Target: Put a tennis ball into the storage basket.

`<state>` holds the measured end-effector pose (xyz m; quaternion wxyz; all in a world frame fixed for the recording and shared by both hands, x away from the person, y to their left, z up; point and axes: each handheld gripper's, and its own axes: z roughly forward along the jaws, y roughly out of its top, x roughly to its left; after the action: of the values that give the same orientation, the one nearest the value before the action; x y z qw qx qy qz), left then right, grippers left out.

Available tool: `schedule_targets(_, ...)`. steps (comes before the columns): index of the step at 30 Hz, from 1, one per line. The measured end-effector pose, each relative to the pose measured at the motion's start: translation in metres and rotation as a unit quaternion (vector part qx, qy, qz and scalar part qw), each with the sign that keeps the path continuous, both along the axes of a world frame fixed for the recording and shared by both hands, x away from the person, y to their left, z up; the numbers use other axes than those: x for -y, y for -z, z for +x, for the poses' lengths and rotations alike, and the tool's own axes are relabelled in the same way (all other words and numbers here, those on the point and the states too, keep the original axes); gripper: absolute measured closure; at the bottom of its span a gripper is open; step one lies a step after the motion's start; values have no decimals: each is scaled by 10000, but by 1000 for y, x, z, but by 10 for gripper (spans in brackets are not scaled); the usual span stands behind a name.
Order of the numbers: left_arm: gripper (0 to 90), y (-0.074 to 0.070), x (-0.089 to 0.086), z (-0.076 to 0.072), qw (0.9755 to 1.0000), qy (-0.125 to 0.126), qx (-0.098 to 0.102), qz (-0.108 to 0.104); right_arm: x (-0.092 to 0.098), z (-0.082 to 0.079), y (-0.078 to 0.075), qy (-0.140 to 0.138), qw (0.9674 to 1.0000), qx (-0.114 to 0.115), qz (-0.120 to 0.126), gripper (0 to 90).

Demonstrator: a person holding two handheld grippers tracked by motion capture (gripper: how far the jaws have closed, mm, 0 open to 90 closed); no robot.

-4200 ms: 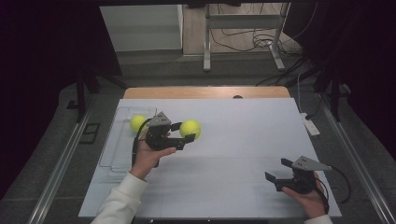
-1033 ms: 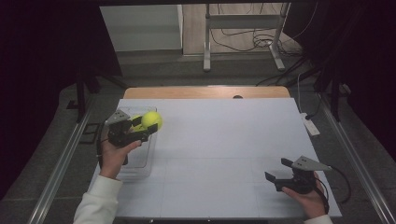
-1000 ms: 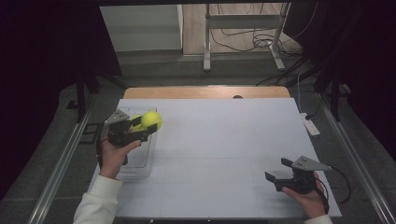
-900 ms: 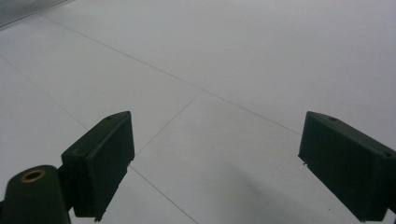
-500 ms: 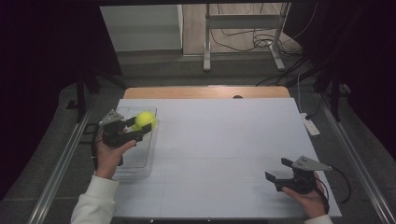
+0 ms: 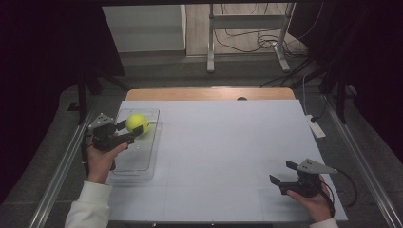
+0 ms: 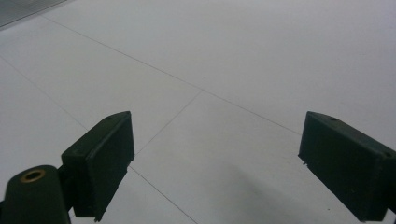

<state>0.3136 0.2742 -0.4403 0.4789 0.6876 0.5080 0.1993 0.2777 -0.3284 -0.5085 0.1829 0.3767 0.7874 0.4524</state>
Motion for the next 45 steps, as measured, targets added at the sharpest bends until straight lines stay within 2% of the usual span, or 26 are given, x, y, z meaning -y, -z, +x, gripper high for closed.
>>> schedule_targets(8,291,5,-9,-4,9999,-100,-72,11,-1,0,0,-10,10000,8,-3,106)
schedule_targets(21,291,13,-19,-7,9989,-289,-272,232,-1,0,0,-14,10000,-1,-11,107)
schedule_targets(29,291,17,-22,-6,9979,-370,-420,335,-1,0,0,-19,10000,0,-18,107)
schedule_targets(33,290,21,-22,-3,9968,-392,-559,427,-1,0,0,-20,10000,-2,-19,106)
schedule_targets(45,289,29,-25,1,9943,-434,-839,502,-1,0,0,-21,10000,-1,-18,106)
